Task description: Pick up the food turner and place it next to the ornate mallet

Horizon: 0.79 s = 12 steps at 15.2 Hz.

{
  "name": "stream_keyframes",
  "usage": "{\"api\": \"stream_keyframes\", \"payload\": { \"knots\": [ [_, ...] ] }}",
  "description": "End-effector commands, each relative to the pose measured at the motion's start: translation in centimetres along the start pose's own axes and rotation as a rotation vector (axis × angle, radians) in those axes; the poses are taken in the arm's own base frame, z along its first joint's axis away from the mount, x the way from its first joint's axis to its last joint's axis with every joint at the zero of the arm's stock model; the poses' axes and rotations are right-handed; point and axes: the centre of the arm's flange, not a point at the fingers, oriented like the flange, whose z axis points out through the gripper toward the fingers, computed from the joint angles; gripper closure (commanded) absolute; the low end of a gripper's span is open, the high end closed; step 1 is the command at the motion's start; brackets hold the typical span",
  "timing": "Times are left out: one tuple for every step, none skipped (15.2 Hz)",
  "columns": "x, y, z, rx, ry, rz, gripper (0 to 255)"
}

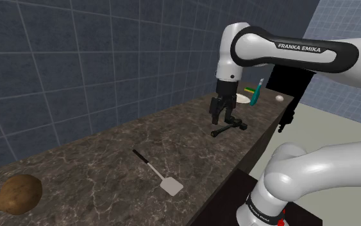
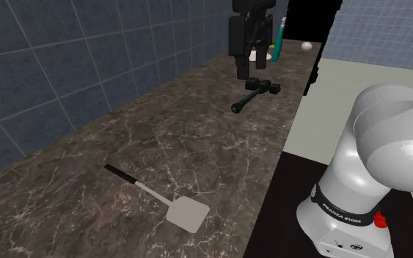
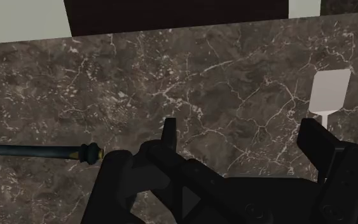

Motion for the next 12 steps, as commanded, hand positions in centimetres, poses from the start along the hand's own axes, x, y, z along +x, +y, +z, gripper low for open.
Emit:
{"api": "stream_keyframes", "payload": {
  "knots": [
    [0.0,0.0,0.0,0.0,0.0,0.0,0],
    [0.4,-1.0,0.7,-0.003,0.01,-0.002,0],
    [0.9,-2.0,1.5,-0.006,0.02,-0.005,0],
    [1.3,-2.9,2.2,-0.009,0.03,-0.007,0],
    [1.7,-3.9,2.9,-0.012,0.04,-0.01,0],
    [2.2,-4.9,3.7,-0.015,0.049,-0.012,0],
    [2.6,-5.8,4.4,-0.018,0.059,-0.015,0],
    [3.1,-6.8,5.1,-0.021,0.069,-0.017,0],
    [3.5,-7.8,5.9,-0.024,0.079,-0.02,0],
    [4.0,-8.7,6.6,-0.027,0.089,-0.022,0],
    [4.4,-9.7,7.3,-0.03,0.099,-0.025,0],
    [4.9,-10.7,8.1,-0.033,0.109,-0.027,0]
  ]
}}
